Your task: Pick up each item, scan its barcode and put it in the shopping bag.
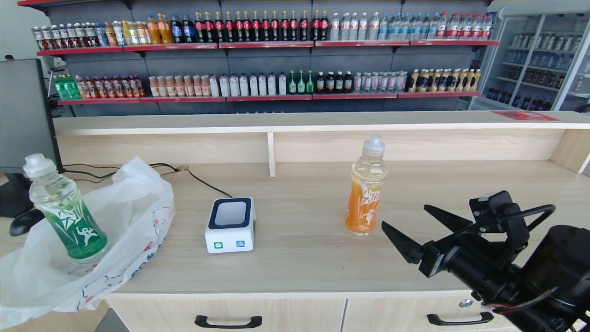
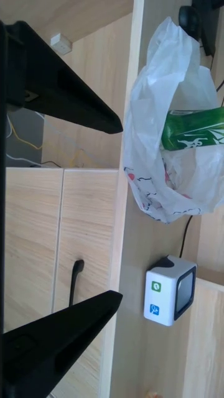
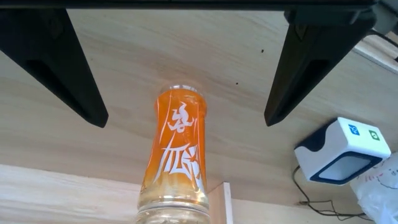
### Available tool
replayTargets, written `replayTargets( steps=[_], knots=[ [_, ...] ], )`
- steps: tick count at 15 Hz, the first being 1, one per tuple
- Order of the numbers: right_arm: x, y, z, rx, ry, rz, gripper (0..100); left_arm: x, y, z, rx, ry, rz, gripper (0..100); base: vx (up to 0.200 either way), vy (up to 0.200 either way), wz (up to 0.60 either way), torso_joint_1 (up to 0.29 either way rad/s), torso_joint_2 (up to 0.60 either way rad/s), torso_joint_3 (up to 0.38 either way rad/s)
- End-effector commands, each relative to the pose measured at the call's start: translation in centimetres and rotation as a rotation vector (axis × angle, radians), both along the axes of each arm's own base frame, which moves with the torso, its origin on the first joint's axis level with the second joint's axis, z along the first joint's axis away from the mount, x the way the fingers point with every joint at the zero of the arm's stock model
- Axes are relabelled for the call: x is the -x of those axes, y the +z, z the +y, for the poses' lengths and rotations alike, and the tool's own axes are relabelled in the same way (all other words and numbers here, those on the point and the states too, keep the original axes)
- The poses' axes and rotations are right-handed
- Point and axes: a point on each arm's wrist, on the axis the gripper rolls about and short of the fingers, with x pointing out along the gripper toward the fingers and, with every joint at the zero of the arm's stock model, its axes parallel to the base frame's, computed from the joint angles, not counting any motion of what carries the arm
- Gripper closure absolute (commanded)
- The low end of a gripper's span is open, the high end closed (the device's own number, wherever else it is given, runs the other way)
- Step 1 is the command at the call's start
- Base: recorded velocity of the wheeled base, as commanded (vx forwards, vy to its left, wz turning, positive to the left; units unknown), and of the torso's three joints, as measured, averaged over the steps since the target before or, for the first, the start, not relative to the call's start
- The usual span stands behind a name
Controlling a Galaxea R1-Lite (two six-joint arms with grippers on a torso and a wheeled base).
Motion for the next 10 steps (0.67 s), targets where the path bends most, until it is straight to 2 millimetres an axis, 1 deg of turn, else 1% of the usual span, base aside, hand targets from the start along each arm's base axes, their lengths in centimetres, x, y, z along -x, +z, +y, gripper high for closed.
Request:
replayTargets(
  steps=[1,4,7,10],
  knots=[
    [-0.5,-0.1,0.1,0.006,-0.006,-0.004,0,0.0,0.0,0.0,0.002,0.0,-0.001,0,0.0,0.0,0.0,0.0,0.0,0.0],
    [-1.8,-0.8,0.3,0.021,-0.025,0.011,0,0.0,0.0,0.0,0.003,0.0,-0.001,0,0.0,0.0,0.0,0.0,0.0,0.0],
    [-4.2,-0.7,0.4,0.011,-0.064,-0.014,0,0.0,0.0,0.0,0.005,0.0,-0.001,0,0.0,0.0,0.0,0.0,0.0,0.0],
    [-4.9,-1.0,0.7,0.011,-0.065,-0.011,0,0.0,0.0,0.0,0.005,0.0,-0.001,0,0.0,0.0,0.0,0.0,0.0,0.0]
  ],
)
